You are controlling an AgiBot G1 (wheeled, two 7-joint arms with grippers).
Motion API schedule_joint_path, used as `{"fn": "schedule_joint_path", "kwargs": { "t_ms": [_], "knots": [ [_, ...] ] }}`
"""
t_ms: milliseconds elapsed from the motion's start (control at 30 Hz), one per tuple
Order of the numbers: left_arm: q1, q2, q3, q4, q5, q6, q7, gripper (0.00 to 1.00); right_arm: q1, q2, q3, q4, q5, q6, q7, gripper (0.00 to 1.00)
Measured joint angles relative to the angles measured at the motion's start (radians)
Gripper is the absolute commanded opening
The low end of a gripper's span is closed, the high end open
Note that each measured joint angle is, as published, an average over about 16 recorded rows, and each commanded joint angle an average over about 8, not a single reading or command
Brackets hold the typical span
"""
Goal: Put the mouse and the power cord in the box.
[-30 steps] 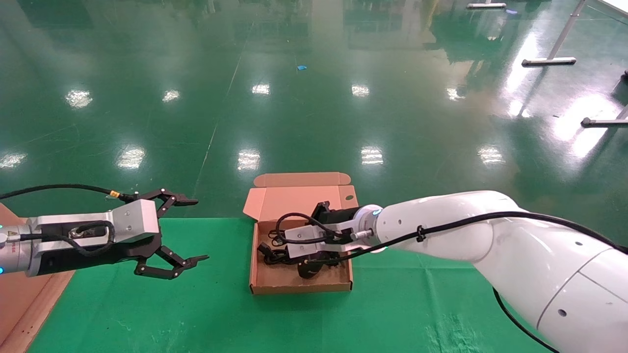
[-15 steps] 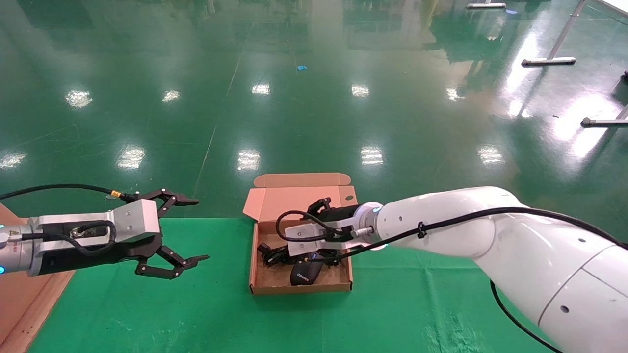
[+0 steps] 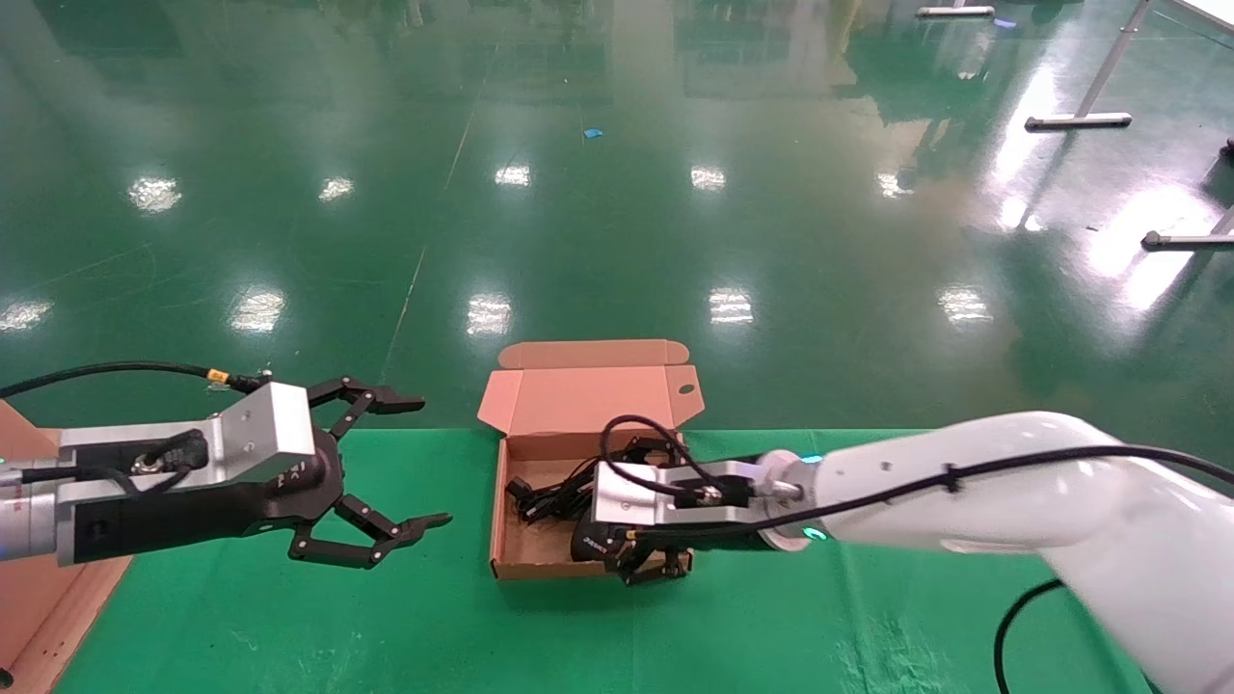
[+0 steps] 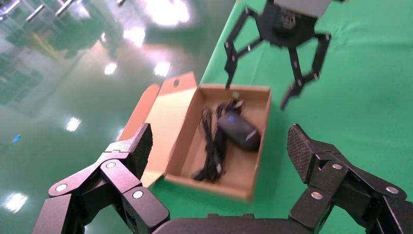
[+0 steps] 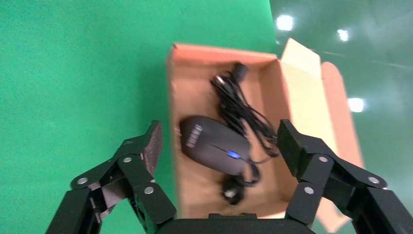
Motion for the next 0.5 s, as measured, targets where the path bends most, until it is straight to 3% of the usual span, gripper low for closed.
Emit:
{"fn": "schedule_joint_path", "kwargs": {
  "t_ms": [500],
  "knots": [
    [0.108,-0.019,-0.156,-0.118,-0.074,0.106,-0.142,1.0,-0.148,0.191,0.254,0.147,0.236,-0.211,0.065,1.0]
  ]
}}
